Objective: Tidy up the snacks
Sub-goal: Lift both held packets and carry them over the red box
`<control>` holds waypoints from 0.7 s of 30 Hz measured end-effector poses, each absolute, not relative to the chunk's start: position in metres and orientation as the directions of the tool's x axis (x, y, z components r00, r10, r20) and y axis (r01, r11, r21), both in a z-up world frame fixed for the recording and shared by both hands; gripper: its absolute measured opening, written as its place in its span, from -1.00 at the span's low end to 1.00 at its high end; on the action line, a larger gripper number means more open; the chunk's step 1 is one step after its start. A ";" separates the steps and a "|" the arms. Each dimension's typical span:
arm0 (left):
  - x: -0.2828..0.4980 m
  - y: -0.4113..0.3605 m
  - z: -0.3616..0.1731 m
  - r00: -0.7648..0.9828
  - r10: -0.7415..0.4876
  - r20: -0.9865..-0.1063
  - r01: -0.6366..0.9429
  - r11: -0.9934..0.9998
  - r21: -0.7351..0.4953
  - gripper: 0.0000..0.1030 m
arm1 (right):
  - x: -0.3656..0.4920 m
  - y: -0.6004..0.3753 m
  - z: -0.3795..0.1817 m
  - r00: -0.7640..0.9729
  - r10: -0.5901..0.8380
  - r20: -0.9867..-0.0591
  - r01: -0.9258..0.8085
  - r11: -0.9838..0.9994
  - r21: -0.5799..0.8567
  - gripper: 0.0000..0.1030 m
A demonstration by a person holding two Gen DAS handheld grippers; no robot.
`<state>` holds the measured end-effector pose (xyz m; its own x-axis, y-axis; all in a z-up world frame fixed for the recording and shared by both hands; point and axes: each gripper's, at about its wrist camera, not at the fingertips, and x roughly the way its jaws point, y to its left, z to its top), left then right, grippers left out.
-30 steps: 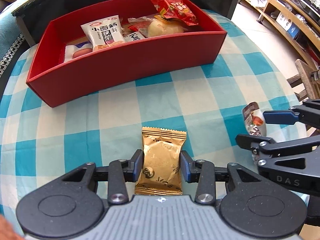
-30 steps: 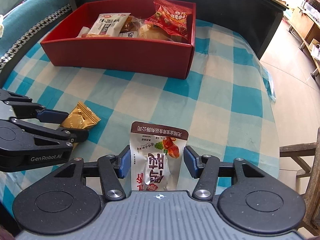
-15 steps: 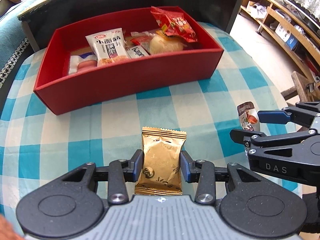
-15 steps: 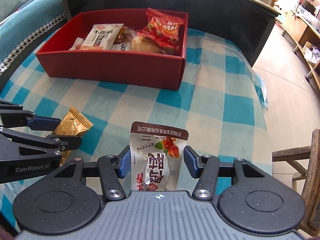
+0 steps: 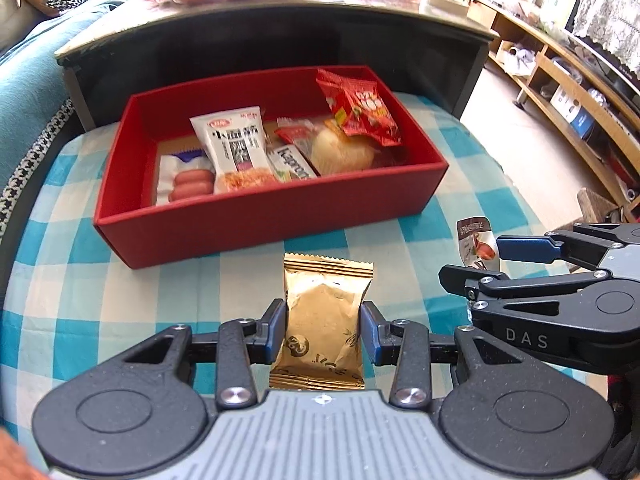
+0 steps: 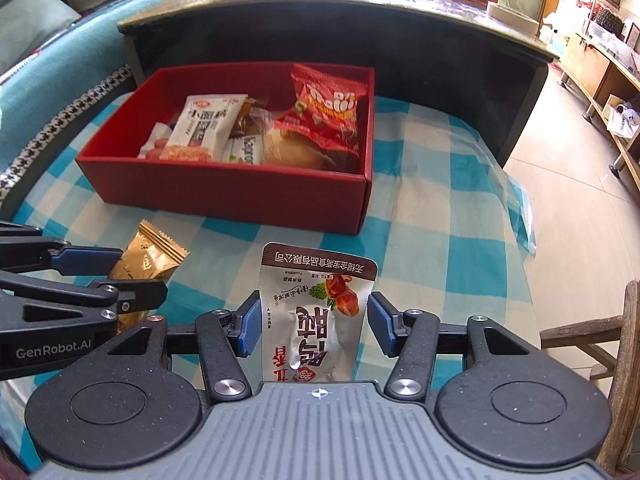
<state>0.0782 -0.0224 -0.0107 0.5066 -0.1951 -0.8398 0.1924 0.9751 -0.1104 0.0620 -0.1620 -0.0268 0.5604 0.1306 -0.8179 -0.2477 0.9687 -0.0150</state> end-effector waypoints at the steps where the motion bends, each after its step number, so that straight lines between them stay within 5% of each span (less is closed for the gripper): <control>1: 0.079 -0.022 -0.009 0.511 -0.194 -0.837 0.191 0.975 -0.110 0.39 | 0.063 -0.162 -0.025 0.565 0.133 -0.814 -0.245 0.969 -0.012 0.21; 21: 0.094 -0.019 0.019 0.610 -0.183 -0.771 0.153 0.982 -0.111 0.39 | 0.076 -0.161 0.004 0.634 0.176 -0.753 -0.239 0.971 0.025 0.22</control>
<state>0.0939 -0.0192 0.0187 0.6098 -0.1825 -0.7713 0.1530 0.9819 -0.1114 0.0755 -0.1613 0.0043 0.6342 0.1757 -0.7530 -0.2390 0.9707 0.0252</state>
